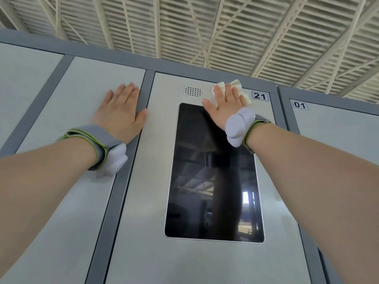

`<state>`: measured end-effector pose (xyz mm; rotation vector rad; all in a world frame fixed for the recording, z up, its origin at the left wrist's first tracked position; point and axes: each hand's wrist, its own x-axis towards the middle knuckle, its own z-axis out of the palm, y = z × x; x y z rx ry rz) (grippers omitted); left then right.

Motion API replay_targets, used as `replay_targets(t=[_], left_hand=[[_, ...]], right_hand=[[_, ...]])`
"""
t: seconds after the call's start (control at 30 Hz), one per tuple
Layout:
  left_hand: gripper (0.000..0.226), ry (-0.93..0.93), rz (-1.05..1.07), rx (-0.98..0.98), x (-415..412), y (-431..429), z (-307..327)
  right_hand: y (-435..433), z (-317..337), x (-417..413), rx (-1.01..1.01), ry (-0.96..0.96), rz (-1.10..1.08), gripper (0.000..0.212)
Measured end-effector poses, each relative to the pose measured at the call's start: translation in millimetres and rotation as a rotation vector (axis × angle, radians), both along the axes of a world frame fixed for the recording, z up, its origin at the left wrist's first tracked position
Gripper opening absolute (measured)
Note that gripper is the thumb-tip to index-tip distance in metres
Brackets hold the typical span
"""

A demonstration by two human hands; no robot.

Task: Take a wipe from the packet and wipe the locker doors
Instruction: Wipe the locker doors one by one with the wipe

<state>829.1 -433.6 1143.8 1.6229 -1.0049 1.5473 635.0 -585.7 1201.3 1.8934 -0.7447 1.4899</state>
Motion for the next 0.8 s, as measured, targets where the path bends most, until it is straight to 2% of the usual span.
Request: replay_targets(t=[0.1, 0.23, 0.47, 0.7, 0.8], left_hand=[[0.064, -0.006, 0.029, 0.005, 2, 0, 0], [0.06, -0.027, 0.03, 0.005, 2, -1, -1], [0.06, -0.028, 0.017, 0.0, 2, -1, -1], [0.059, -0.032, 0.02, -0.003, 1, 1, -3], [0.059, -0.037, 0.021, -0.005, 0, 0, -4]], right_hand=[[5, -14, 7, -0.005, 0.067, 0.06, 0.063], [7, -34, 8, -0.071, 0.167, 0.079, 0.065], [17, -2, 22, -0.023, 0.023, 0.04, 0.062], [24, -36, 21, -0.047, 0.178, 0.1, 0.066], [23, -32, 19, -0.037, 0.189, 0.083, 0.065]])
